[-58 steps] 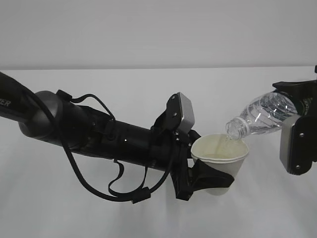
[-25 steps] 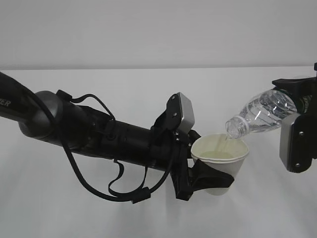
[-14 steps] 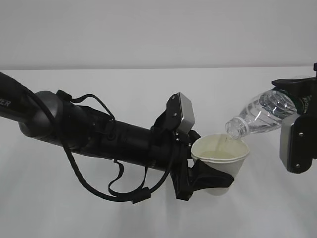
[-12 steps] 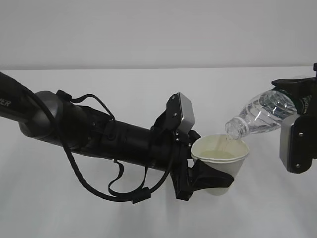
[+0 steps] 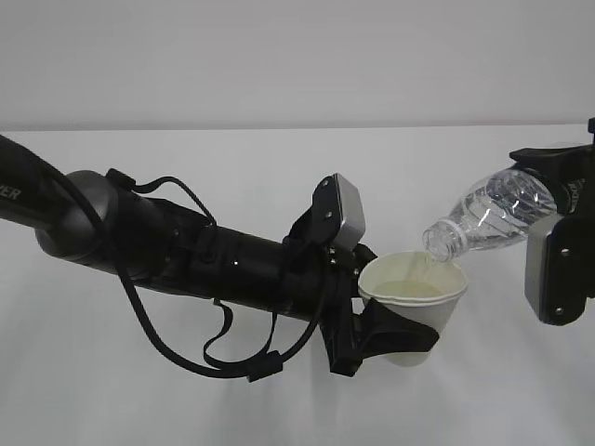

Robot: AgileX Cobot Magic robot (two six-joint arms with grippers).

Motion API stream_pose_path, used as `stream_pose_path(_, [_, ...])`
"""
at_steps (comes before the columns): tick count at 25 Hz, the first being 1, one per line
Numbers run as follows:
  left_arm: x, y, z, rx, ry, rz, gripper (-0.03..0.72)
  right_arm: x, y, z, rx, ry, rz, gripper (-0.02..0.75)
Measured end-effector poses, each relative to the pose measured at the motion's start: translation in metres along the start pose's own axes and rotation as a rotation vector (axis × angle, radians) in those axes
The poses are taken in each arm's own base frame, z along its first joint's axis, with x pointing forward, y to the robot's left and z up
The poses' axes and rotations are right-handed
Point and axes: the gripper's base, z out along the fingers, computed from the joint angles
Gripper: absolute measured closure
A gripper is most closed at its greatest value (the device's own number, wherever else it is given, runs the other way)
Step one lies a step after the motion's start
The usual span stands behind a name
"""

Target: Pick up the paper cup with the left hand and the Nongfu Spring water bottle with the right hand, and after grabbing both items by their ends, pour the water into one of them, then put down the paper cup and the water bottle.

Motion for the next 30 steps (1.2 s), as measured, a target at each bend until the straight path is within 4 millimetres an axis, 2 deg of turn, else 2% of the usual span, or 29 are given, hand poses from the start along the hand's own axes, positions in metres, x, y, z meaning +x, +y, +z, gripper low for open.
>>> stream_pose_path(30, [0.0000,0.0000,0.0000,0.000,0.000,0.000,0.258,0.0001,-0.0004,0.0002,0.001,0.000,-0.011,0.300])
